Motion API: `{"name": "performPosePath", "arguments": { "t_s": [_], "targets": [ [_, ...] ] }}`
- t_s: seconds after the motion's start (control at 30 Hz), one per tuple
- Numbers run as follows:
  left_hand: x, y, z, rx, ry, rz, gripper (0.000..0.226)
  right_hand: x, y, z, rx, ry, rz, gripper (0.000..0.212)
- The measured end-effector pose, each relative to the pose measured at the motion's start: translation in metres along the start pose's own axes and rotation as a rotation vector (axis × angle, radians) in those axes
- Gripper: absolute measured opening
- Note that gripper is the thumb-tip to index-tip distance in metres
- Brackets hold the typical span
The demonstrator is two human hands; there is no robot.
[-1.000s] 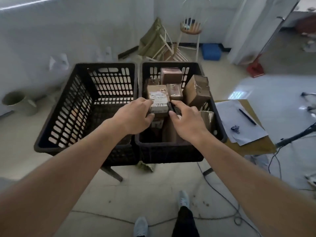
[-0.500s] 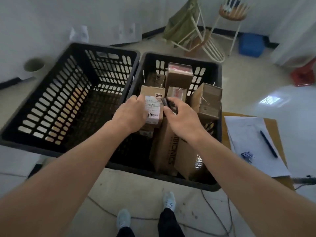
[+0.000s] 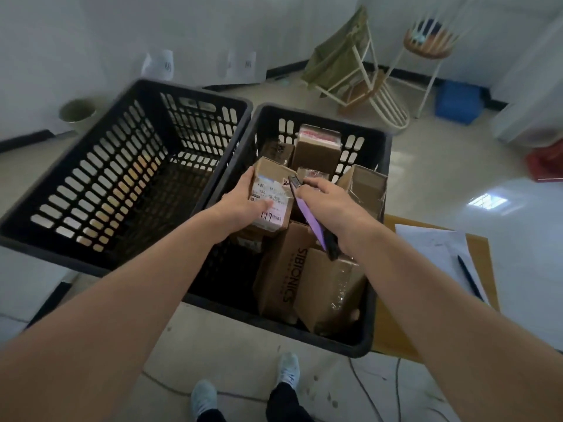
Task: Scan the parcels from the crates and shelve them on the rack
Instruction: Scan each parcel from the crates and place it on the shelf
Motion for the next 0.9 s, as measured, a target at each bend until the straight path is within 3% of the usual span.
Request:
{"name": "performPosePath", "arguments": {
  "t_s": [0.17, 0.47, 0.77, 0.9],
  "targets": [
    [0.009, 0.016, 0.012, 0.117, 0.084, -0.016, 0.064, 0.006, -0.009, 0.006, -0.097, -0.024, -0.008, 0.042],
    [0.022, 0.042, 0.055, 0.399, 0.104, -0.259, 0.078, 0.027, -0.045, 0.020, -0.300, -0.060, 0.081, 0.030],
    [0.055, 0.070, 0.125, 0.393, 0.289, -0.568, 0.086, 0.066, -0.092, 0.016, 0.076, -0.007, 0.503, 0.033],
    [0.069, 0.073, 0.154, 0.383, 0.356, -0.644, 0.085, 0.087, -0.109, 0.008, 0.300, 0.000, 0.648, 0.050]
  ]
}}
Point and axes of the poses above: each hand's wrist, its own x-axis away from the middle knuckle, its own z-axis out of the back of the hand, y = z × x, the point moved 2 cm from there along -x, towards the middle knuckle, and after that the axes turned 11 degrees about y, right-handed, at the moved point
